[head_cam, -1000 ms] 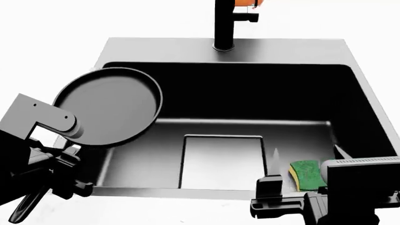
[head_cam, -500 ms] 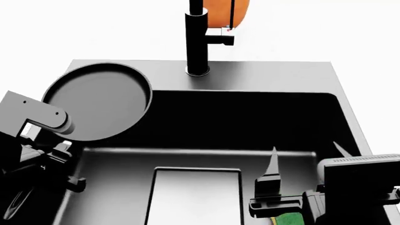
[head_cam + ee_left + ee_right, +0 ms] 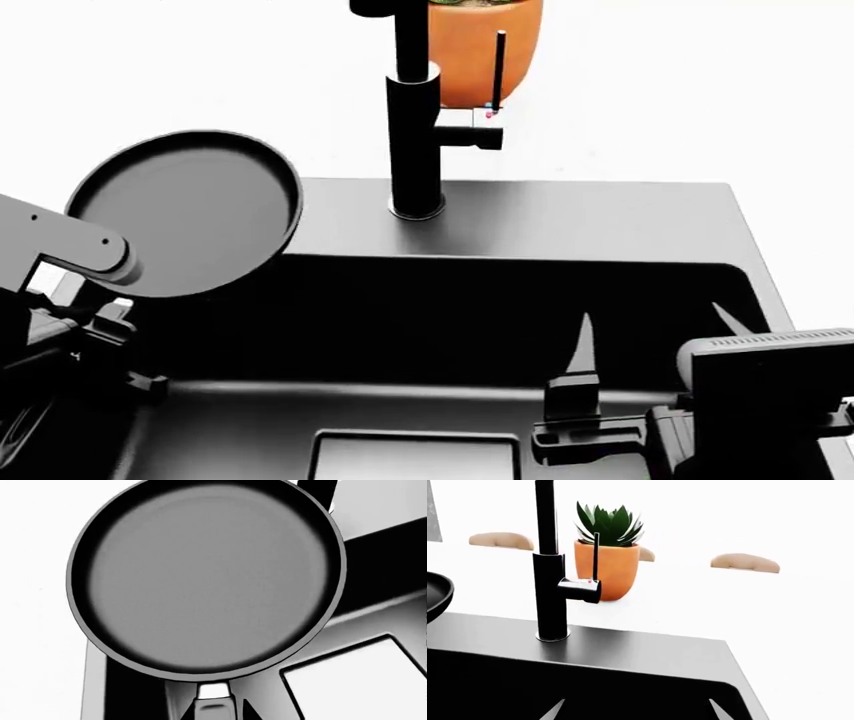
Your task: Pick the pan and sponge and place them into the sink. Then turn on the water.
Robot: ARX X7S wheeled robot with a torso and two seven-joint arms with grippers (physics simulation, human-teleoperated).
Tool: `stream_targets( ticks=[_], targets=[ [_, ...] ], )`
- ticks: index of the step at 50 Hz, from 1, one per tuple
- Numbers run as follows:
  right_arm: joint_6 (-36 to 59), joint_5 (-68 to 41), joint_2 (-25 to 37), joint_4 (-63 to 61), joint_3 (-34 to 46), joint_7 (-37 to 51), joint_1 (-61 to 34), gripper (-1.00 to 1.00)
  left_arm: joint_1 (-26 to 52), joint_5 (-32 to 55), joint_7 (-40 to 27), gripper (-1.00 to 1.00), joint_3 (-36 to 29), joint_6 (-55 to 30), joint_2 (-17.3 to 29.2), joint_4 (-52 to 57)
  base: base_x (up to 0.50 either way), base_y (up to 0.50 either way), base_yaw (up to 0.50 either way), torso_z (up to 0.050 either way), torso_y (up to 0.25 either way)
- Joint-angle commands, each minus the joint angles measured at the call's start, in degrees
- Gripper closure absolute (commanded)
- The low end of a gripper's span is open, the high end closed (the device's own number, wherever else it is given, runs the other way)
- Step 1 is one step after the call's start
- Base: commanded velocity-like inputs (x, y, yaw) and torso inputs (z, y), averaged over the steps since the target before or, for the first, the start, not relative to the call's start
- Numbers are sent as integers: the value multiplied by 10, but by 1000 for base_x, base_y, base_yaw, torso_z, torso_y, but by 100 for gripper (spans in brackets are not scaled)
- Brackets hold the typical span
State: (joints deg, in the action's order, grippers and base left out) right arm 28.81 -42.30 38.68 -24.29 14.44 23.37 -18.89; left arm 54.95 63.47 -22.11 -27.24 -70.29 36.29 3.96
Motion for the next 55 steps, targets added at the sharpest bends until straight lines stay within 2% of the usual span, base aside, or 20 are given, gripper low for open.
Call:
stream_targets(
  ticks=[1, 10, 12, 13, 14, 15, 19, 21, 27, 30, 37, 42, 49, 55],
  targets=[
    [3, -6, 0, 1, -5, 8, 2, -100, 10, -17, -5, 100, 8, 8, 6, 15, 0, 0, 0, 0, 0],
    [7, -8, -4, 10, -5, 12, 0, -100, -6, -22, 10, 100, -1, 23, 14, 26, 0, 0, 0, 0, 1],
    [4, -10, -4, 8, -7, 12, 2, -100, -19, -15, 23, 100, 2, 28, 34, 53, 0, 0, 0, 0, 5],
    [6, -9, -4, 8, -4, 10, 1, -100, -32, -17, 52, 100, -10, 37, 56, 85, 0, 0, 0, 0, 0],
    [6, -8, -5, 8, -3, 10, 2, -100, -34, -16, 43, 100, -12, 33, 50, 84, 0, 0, 0, 0, 0],
    [1, -8, -5, 9, -5, 10, 4, -100, -48, -19, 57, 100, -15, 40, 69, 99, 0, 0, 0, 0, 0],
    [0, -9, -4, 9, -7, 10, 7, -100, -75, -24, 102, 100, -35, 64, 97, 153, 0, 0, 0, 3, 3],
    [0, -9, -5, 10, -7, 10, 6, -100, -76, -71, 127, 100, -63, 93, 108, 178, 0, 0, 0, 0, 0],
    [3, -9, -6, 11, -3, 10, 3, -100, -63, -88, 197, 100, -105, 109, 101, 187, 0, 0, 0, 0, 2],
    [3, -9, -7, 12, -1, 9, 4, -100, -64, -99, 209, 100, -119, 111, 98, 181, 0, 0, 0, 0, 3],
    [2, -12, -5, 10, -5, 11, 8, -100, -37, -150, 257, 100, -179, 128, 48, 134, 0, 0, 0, 0, 2],
    [0, -12, -7, 15, -3, 7, 7, -100, -29, -175, 280, 100, -200, 149, 32, 109, 0, 0, 0, 2, 0],
    [5, -16, -9, 22, 0, 6, 3, -100, -23, -240, 338, 100, -253, 215, -16, 2, 0, 0, 0, 0, 1],
    [5, -15, -10, 24, 2, 5, 4, -100, -16, -249, 380, 100, -270, 234, -33, -50, 0, 0, 0, 0, 2]
  ],
)
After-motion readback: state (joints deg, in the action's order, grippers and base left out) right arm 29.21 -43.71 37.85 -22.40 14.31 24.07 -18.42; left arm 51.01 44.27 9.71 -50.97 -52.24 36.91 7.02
